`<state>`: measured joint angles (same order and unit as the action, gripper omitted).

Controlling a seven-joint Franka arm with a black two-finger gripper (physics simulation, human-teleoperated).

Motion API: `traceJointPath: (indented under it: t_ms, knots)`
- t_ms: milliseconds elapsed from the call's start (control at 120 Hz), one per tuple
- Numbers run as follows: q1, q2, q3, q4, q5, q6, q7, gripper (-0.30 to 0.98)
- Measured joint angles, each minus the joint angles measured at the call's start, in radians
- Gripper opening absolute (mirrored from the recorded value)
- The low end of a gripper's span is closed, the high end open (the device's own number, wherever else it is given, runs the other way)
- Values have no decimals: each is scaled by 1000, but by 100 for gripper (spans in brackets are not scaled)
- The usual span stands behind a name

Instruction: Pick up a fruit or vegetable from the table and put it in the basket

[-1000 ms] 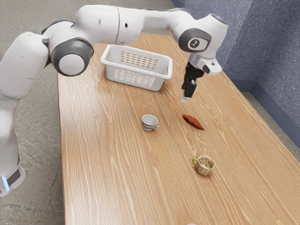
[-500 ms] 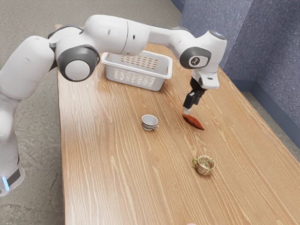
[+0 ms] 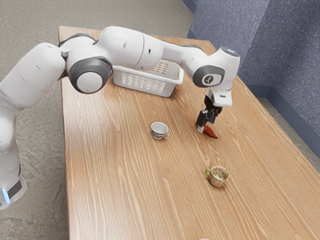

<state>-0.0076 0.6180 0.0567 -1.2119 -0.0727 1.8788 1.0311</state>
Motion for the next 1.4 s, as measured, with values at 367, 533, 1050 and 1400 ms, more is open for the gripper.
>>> traceJointPath:
  t_ms: [367,533,1050,1400]
  knots:
    - [0,18,0,1,0,37,39,55]
    - [0,18,0,1,-1,40,39,27]
    - [6,-195,110,2,15,-120,-30,15]
    - [7,-345,437,1,124,-479,-230,15]
